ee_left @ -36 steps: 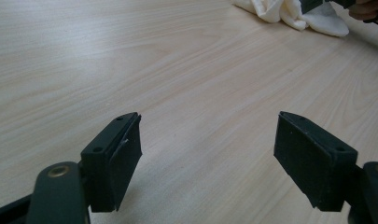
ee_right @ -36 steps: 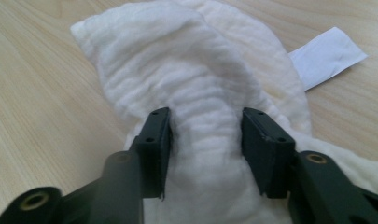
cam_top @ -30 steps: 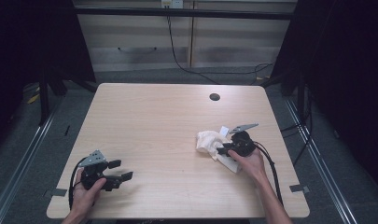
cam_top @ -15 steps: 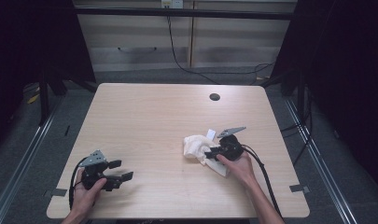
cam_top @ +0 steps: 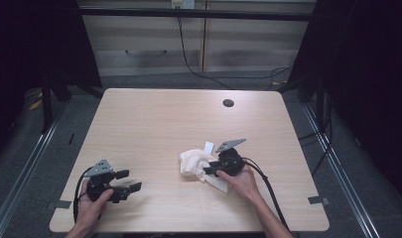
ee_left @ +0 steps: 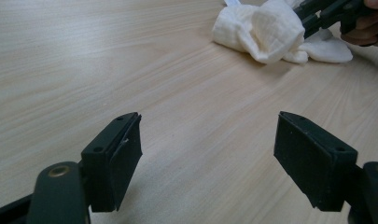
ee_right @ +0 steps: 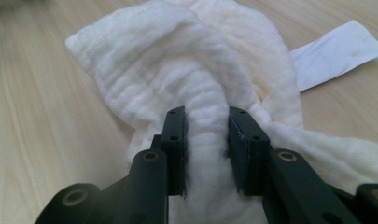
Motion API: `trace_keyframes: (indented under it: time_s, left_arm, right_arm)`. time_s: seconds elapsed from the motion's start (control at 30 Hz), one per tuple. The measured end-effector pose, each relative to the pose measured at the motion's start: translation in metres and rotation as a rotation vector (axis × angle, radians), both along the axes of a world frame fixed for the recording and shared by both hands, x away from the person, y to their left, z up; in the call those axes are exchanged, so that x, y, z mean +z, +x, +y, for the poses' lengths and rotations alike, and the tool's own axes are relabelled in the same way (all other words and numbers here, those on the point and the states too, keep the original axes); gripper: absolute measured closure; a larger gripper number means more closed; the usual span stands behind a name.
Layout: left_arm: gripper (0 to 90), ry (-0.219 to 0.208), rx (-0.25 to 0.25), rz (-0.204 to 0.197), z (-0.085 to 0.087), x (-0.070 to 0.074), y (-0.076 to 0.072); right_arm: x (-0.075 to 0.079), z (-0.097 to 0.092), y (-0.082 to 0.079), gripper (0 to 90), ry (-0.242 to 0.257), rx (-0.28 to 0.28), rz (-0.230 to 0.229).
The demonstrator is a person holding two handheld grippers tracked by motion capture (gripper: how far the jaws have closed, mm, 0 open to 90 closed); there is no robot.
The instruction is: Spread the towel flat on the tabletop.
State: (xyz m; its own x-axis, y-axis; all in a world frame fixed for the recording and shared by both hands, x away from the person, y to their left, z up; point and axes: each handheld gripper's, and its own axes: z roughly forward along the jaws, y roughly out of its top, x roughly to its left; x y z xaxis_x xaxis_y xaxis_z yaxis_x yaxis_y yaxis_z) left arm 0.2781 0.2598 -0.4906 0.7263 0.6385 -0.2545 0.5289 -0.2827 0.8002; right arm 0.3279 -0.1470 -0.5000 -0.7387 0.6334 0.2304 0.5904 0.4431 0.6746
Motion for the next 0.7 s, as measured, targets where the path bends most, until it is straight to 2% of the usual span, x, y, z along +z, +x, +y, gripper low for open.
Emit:
trace_keyframes:
  time_s: [0.07,0.17,0.47,0.6,0.7]
  left_arm:
    - [23.2,0.005,0.002,-0.003,-0.001,0.000,0.000]
    - [23.2,0.005,0.002,-0.004,-0.001,0.000,0.000]
    - [23.3,-0.007,0.003,0.000,-0.002,-0.001,0.000]
    - [23.3,-0.015,0.003,0.001,-0.003,-0.001,0.000]
    - [23.3,-0.015,0.005,0.001,-0.003,-0.001,0.000]
  right_arm:
    - [0.000,0.008,-0.001,69.3,0.016,0.018,0.016]
    - [0.000,0.014,-0.003,69.3,0.011,0.035,0.012]
    - [-0.001,0.019,-0.005,69.3,0.026,0.037,0.012]
    - [0.001,0.031,-0.008,69.1,-0.009,0.065,-0.001]
    - [0.001,0.038,-0.010,68.7,0.000,0.066,0.004]
